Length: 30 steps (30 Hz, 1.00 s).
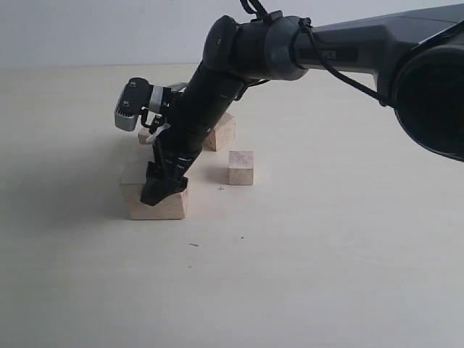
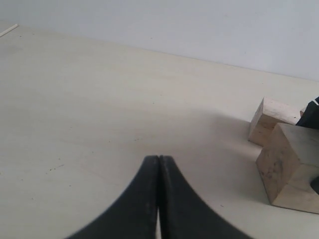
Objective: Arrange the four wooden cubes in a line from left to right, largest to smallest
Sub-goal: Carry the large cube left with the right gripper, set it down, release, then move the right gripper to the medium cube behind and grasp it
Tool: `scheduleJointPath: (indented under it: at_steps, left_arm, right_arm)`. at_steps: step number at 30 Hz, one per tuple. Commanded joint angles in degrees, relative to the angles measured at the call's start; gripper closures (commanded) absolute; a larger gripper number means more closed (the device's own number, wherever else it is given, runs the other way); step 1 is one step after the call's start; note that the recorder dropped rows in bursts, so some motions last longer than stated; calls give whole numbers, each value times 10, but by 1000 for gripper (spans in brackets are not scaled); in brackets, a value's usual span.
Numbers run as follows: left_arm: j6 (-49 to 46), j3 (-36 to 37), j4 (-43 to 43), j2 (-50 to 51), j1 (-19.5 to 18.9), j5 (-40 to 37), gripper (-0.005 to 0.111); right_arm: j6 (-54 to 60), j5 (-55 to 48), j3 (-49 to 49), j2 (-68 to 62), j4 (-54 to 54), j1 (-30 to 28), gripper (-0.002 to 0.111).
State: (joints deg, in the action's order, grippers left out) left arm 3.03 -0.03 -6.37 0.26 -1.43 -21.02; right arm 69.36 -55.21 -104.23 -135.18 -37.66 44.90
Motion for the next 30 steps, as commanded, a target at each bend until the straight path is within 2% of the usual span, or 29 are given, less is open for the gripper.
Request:
scheduleJointPath:
  at_steps: [1, 4, 7, 18, 30]
  left_arm:
    - [3, 0, -2, -3, 3, 3, 107]
    - [3, 0, -2, -3, 3, 3, 107]
    - [3, 0, -2, -3, 3, 3, 107]
    - [3, 0, -2, -3, 3, 3, 107]
    - [3, 0, -2, -3, 3, 3, 107]
  right_arm:
    - [0, -20, -1, -6, -1, -2, 69]
    - [0, -20, -1, 2, -1, -2, 38]
    - [-1, -15, -1, 20, -1, -2, 22]
    - [-6, 4, -1, 92, -14, -2, 20]
    - [-65, 259, -1, 97, 4, -2, 20]
